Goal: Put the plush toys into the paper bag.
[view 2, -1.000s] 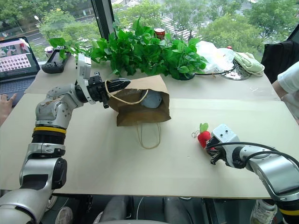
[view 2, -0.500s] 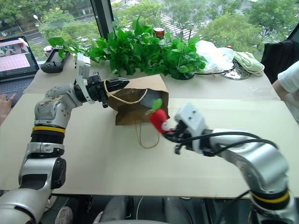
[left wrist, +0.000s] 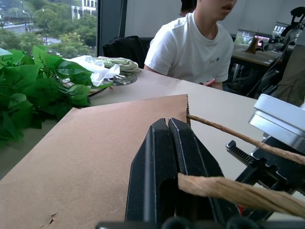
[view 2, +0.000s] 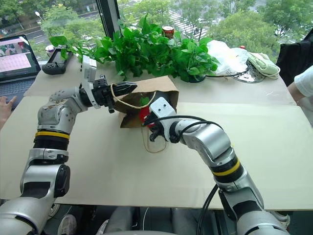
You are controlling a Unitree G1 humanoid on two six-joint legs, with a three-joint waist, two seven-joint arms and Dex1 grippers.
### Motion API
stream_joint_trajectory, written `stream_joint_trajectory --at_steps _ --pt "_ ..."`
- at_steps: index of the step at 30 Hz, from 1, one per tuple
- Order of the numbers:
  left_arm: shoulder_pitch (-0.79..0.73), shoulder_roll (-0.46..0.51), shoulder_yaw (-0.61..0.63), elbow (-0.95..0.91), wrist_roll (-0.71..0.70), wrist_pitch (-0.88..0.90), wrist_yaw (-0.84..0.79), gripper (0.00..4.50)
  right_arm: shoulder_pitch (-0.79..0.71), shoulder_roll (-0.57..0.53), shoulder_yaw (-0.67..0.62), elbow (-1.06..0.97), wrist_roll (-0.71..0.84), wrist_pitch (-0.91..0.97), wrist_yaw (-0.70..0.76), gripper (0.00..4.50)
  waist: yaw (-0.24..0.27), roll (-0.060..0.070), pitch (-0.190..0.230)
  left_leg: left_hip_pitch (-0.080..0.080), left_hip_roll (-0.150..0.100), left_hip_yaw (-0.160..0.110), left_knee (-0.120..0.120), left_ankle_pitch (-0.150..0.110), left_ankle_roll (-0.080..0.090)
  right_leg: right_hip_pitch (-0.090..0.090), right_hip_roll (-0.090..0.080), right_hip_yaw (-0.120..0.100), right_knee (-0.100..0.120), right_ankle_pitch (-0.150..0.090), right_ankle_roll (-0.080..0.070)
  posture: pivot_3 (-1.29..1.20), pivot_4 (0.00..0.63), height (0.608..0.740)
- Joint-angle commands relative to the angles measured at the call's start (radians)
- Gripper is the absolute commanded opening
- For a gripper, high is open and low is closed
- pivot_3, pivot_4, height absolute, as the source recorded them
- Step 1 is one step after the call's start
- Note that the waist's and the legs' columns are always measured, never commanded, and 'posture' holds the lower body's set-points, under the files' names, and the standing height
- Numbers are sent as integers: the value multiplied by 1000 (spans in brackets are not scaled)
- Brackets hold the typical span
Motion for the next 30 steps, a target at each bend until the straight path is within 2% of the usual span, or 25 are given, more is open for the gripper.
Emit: stream_joint_trajectory --at_steps 1,9,13,19,25,30 --pt "-23 -2 4 -16 -5 -16 -7 0 -98 53 -7 113 -55 -93 4 415 -4 0 0 0 0 0 0 0 0 0 0 0 0 0 0 0 150 717" --pt "-17 -1 1 -21 -4 -12 -15 0 -184 155 -20 287 -136 -187 -8 415 -5 0 0 1 0 0 0 0 0 0 0 -1 3 0 0 0 150 717" --pt "-18 -2 2 -20 -3 -12 -14 0 -176 178 -36 292 -156 -196 -10 1547 -3 0 0 0 0 0 0 0 0 0 0 -1 2 0 0 0 150 717" --pt "-19 -2 2 -16 0 -15 -12 0 -156 169 -64 232 -155 -156 5 3591 -3 0 0 1 0 0 0 0 0 0 0 -1 3 0 0 0 150 717" --pt "-20 -2 3 -15 1 -17 -12 0 -87 79 -105 33 -114 -44 43 3591 -1 0 0 0 0 0 0 0 0 0 0 -1 3 0 0 0 150 717" --pt "-21 -3 3 -12 2 -19 -10 0 34 9 -140 -209 -51 94 69 3591 1 0 0 0 0 0 -1 0 0 0 0 -1 2 0 0 0 150 717"
